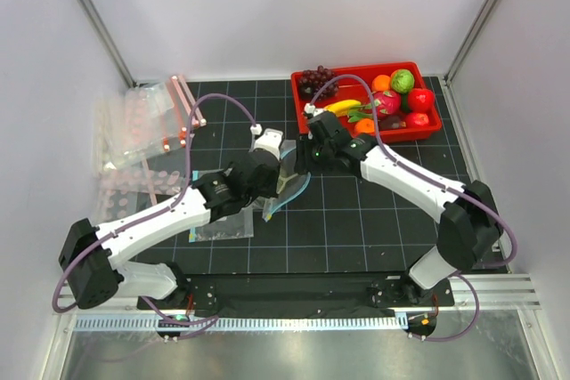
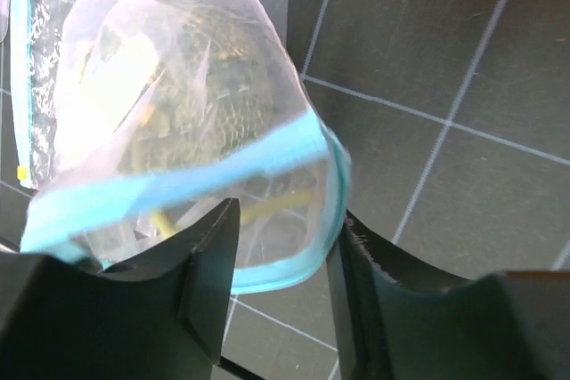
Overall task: Place the food in the zip-top bag and seal the zipper
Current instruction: Adjust the zipper food storage bag at the center of the board.
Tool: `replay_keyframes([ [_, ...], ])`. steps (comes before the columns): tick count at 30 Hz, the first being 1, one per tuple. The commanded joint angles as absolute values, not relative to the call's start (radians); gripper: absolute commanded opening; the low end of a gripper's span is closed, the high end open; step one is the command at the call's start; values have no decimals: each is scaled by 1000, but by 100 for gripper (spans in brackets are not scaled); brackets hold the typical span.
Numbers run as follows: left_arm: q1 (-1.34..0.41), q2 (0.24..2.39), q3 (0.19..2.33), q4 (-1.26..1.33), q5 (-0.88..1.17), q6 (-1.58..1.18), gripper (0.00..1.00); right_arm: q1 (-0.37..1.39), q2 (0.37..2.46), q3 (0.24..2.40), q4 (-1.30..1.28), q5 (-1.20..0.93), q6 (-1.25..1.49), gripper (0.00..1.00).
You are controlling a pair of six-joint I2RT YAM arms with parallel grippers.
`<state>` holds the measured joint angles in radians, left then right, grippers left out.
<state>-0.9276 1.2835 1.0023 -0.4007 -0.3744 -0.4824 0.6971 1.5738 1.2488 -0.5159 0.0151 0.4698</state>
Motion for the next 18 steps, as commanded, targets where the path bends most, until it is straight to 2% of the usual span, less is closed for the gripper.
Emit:
replay_keyframes([
  [1, -879, 1262, 1049, -380, -376, -479, 0, 696, 1479, 1230, -488, 109, 459, 50],
  [5, -790, 1295, 1115, -419, -247, -500, 0, 698, 1408, 1192, -468, 144, 411, 52],
  [8, -773, 1315, 1164, -465, -239, -512, 0, 698, 1346, 1178, -457, 152, 365, 52],
  [10, -769, 1319, 1180, -475, -230, -517, 7, 698, 1271, 1119, -375, 80, 303, 52],
  [13, -761, 1333, 1199, -495, -235, -518, 10, 699, 1203, 1022, -255, 12, 304, 53],
  [14, -746, 1335, 1212, -500, -230, -520, 9, 699, 1183, 1017, -249, 14, 310, 53],
  [16, -729, 1338, 1213, -492, -195, -532, 0, 699, 1175, 1011, -235, 12, 328, 53],
  [18, -719, 1335, 1207, -463, -187, -549, 0, 699, 1177, 993, -189, -34, 351, 54],
])
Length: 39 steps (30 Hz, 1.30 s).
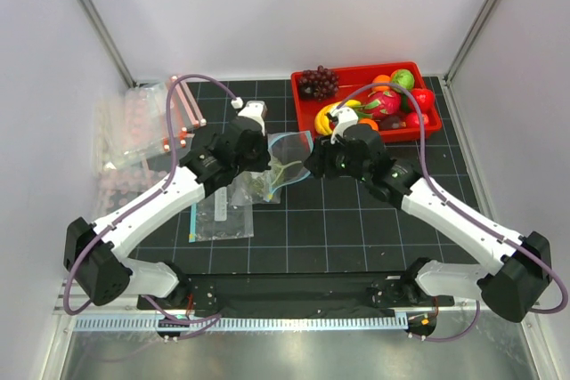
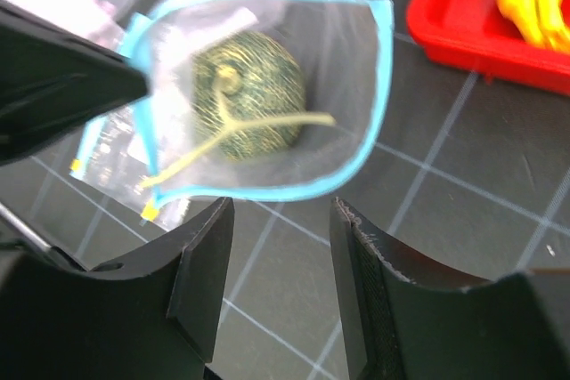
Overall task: Place the food in the zip-top bag and seal the zipper
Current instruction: Adjust the zipper food storage bag at the center of the board.
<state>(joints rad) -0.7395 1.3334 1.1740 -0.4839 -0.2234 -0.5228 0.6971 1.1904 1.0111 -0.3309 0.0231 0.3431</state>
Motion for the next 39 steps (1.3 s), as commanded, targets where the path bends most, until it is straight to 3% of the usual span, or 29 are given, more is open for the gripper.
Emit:
replay_keyframes([
  [1, -719, 1333, 1203, -450, -175, -555, 0, 699, 1183, 985, -170, -46, 365, 55],
  [4, -719, 1332, 1190, -436, -153, -558, 0, 699, 1245, 966, -101, -106, 426, 62],
  [12, -719, 1289, 1106, -362, -25, -580, 0, 699, 1423, 966, 55, -176, 549, 61],
  [13, -721, 1282, 1098, -364, -12, -589, 0, 699, 1461, 969, 61, -182, 555, 57],
  [14, -721, 1275, 1092, -362, -3, -597, 0, 699, 1480, 973, 63, -195, 563, 45],
  [17, -724, 1243, 1072, -365, 55, -609, 0, 699, 1546, 999, 61, -190, 583, 23],
  [20, -727, 1221, 1055, -377, 78, -615, 0, 699, 1577, 1009, 58, -172, 583, 10],
  [23, -727, 1212, 1046, -380, 135, -629, 0, 699, 1577, 1015, 49, -158, 569, 9],
  [30, -729, 1177, 1025, -357, 109, -629, 0, 706, 1438, 983, 35, -180, 502, 22],
  [39, -726, 1071, 885, -175, -99, -654, 0, 706, 1197, 907, 6, 64, 413, 30],
])
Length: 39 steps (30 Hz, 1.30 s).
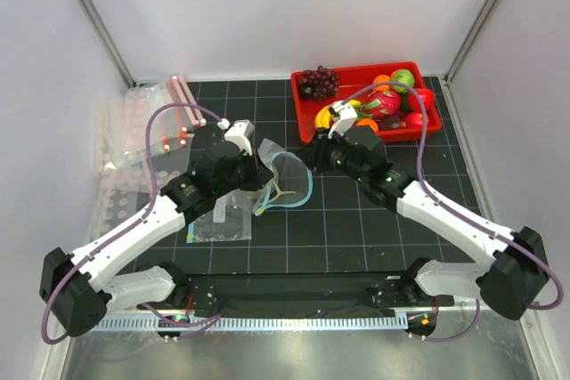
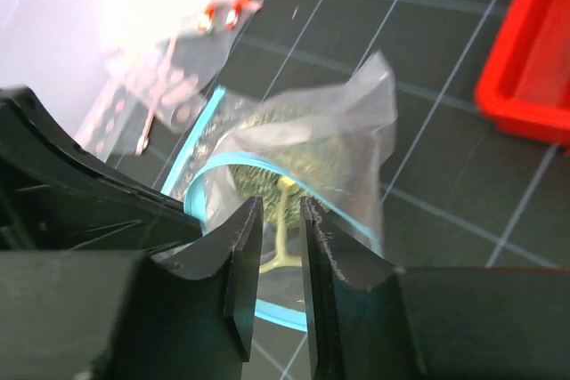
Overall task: Place the food in the zip-top bag and seal the zipper
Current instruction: Pick up the fake fruit from the bin.
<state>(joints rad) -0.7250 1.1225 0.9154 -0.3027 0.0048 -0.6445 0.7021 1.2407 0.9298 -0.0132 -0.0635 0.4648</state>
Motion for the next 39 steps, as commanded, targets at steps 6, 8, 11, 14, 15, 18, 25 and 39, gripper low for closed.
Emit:
replay_keyframes([
  [6, -724, 1039, 861, -195, -252, -604, 0, 700, 1135, 876, 6, 138, 408, 34],
  [8, -723, 1037, 847, -167, -253, -604, 0, 696, 1126, 873, 6, 162, 400, 40],
  [11, -722, 1051, 853, -153, -247, -607, 0, 681, 1121, 874, -25, 219, 400, 44],
  [14, -722, 1063, 856, -150, -258, -600, 0, 643, 1141, 876, -14, 244, 416, 54],
  [15, -723, 1058, 851, -149, -268, -603, 0, 631, 1150, 879, -8, 242, 425, 58],
  [18, -723, 1039, 813, -124, -322, -629, 0, 569, 1245, 920, -15, 244, 475, 83],
  [25, -721, 1057, 821, -136, -262, -644, 0, 463, 1584, 1205, -141, 285, 523, 95],
  [39, -726, 1083, 841, -169, -224, -647, 0, 420, 2204, 1891, -454, 440, 607, 100],
])
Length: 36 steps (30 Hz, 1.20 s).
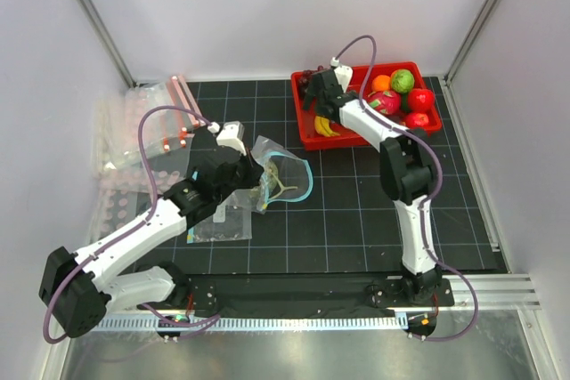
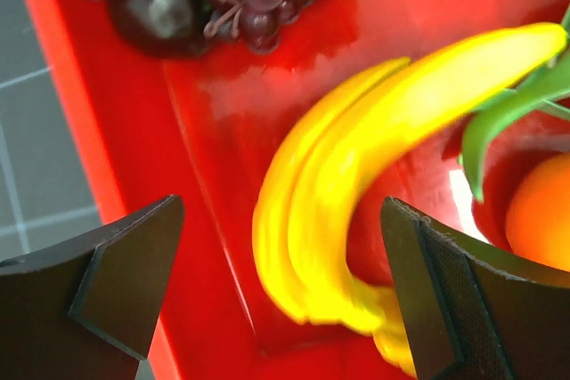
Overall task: Place the food in the zip-top bag and seal the zipper
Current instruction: Pick up the fake fruit from the bin.
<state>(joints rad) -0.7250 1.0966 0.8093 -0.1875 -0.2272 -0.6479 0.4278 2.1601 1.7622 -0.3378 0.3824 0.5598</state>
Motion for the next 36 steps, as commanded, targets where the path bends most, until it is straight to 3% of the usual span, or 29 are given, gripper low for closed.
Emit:
replay_keyframes([
  [1, -724, 1081, 841, -172, -222, -647, 0, 420, 2221, 1948, -472, 463, 617, 100],
  [8, -726, 1060, 842, -184, -222, -646, 0, 387, 2413, 2233, -728, 384, 673, 98],
  [13, -726, 1054, 842, -187, -232, -646, 0, 379, 2405, 2200, -695, 334, 680, 67],
  [14, -726, 1055, 842, -189, -232, -644, 0, 376, 2402, 2194, -687, 316, 673, 58],
  [15, -726, 1057, 844, -192, -230, -644, 0, 373, 2399, 2191, -681, 302, 667, 40],
  [18, -726, 1063, 845, -192, -227, -644, 0, 364, 2355, 2157, -643, 261, 652, 16],
  [24, -726, 1069, 850, -196, -233, -641, 0, 357, 2148, 2036, -561, 239, 592, 9],
  [27, -724, 1081, 859, -199, -229, -640, 0, 357, 2032, 1984, -548, 157, 569, 6],
  [36, -727, 1160, 920, -265, -195, -652, 0, 360, 1697, 1564, -410, -201, 574, 1],
])
